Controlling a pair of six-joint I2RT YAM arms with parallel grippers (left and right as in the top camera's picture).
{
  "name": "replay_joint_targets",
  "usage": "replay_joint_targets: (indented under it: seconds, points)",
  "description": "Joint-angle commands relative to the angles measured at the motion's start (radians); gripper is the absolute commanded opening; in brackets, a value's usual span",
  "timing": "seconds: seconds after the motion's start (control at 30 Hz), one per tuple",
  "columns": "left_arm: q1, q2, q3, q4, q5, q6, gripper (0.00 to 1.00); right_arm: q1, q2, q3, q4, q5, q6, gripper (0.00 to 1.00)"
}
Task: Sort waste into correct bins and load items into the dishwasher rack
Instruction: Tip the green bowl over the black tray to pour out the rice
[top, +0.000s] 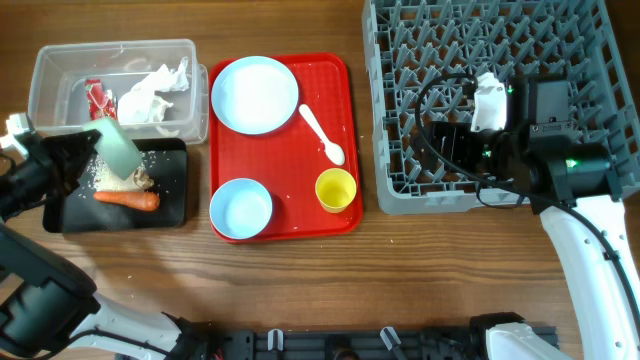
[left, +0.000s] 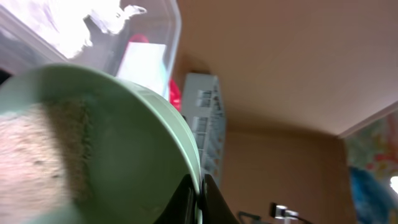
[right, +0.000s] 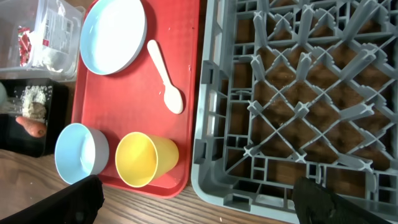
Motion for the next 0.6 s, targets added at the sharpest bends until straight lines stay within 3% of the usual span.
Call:
replay_joint_targets:
  seconds: [0.0, 0.5, 0.57]
  points:
    - [0.04, -0.002, 0.013, -0.043, 0.164, 0.023, 0.04, -0.002, 0.009, 0.017, -0.001, 0.013, 0.008, 1.0]
    - [0.164, -0.002, 0.013, -0.269, 0.199, 0.019, 0.04, -0.002, 0.009, 0.017, -0.002, 0.013, 0.008, 1.0]
    - [0.18, -0.002, 0.013, -0.235, 0.184, 0.019, 0.04, -0.002, 0.009, 0.017, -0.001, 0.013, 0.008, 1.0]
